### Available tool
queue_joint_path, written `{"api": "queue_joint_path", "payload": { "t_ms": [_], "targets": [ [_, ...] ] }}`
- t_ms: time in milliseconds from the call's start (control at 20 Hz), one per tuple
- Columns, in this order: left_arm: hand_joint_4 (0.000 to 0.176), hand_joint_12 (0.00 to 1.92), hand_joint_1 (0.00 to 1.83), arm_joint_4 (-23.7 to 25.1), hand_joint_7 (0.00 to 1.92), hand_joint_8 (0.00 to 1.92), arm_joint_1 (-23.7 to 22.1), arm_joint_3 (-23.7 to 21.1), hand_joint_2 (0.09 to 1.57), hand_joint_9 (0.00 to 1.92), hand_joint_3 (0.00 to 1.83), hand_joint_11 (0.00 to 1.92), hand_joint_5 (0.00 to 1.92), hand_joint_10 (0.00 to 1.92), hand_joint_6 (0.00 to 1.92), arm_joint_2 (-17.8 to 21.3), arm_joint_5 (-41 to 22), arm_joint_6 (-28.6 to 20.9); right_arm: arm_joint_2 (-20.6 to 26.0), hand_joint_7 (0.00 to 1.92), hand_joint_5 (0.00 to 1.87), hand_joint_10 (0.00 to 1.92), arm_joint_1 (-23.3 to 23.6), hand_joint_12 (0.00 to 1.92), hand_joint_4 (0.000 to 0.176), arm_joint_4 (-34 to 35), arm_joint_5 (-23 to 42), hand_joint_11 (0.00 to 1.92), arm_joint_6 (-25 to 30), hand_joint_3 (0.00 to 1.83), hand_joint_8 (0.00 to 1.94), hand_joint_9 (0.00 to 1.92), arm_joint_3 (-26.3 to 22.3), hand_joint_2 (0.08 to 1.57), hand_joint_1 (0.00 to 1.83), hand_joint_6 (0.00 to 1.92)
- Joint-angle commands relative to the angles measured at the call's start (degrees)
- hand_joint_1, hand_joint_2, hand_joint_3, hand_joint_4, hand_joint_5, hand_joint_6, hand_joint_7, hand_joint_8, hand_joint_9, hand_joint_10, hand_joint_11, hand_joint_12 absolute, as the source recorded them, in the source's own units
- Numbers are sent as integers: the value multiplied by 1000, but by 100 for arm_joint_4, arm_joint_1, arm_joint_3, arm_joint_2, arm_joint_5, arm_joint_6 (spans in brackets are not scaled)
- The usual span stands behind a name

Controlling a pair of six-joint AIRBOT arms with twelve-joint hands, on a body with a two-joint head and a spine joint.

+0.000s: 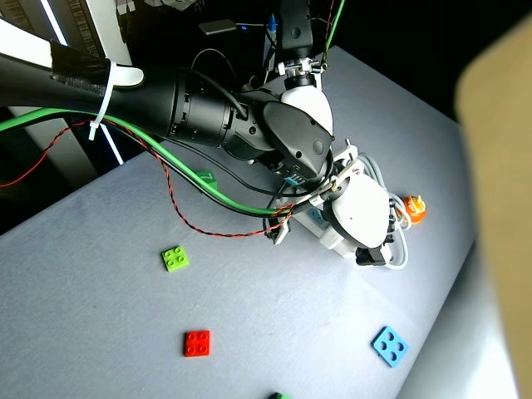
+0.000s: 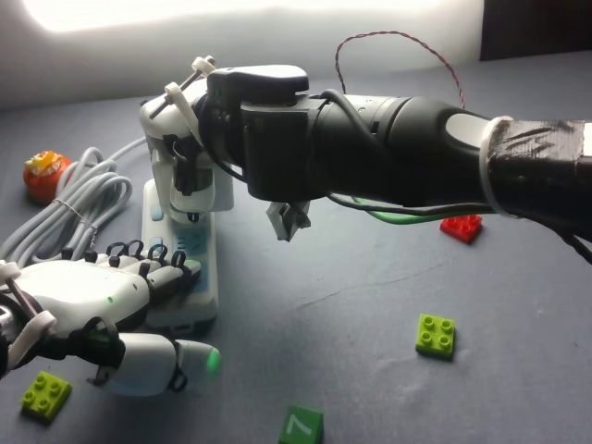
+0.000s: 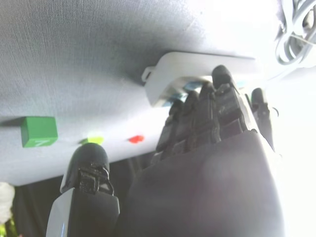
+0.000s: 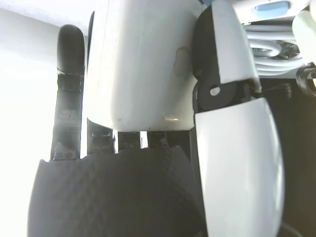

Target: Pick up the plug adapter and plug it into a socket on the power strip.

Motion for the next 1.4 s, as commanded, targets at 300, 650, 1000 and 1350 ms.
{"api": "queue_joint_path", "payload": {
  "t_ms": [300,650,1000,1350],
  "targets": [
    [0,68,0,-314,108,8,-136,90,1231,86,0,40,109,11,7,-131,853,139,536,364,348,0,202,997,0,-179,-371,0,152,0,0,351,-584,1062,808,0],
    [0,69,0,-314,88,2,-336,164,1226,64,0,0,87,0,3,-53,982,180,1272,298,242,1,445,870,0,-178,-292,0,343,0,0,286,-1546,1034,738,0],
    [0,111,0,-314,98,2,-747,247,1227,76,0,0,97,2,2,195,1136,338,2937,298,261,11,645,894,0,-173,136,0,266,0,9,284,-3428,1021,764,9],
    [0,1447,0,-314,640,484,-1377,289,1268,469,0,135,566,917,132,553,1283,668,4912,542,678,1008,347,1520,0,-1599,429,180,509,2,733,445,-5628,954,731,150]
  ]
}}
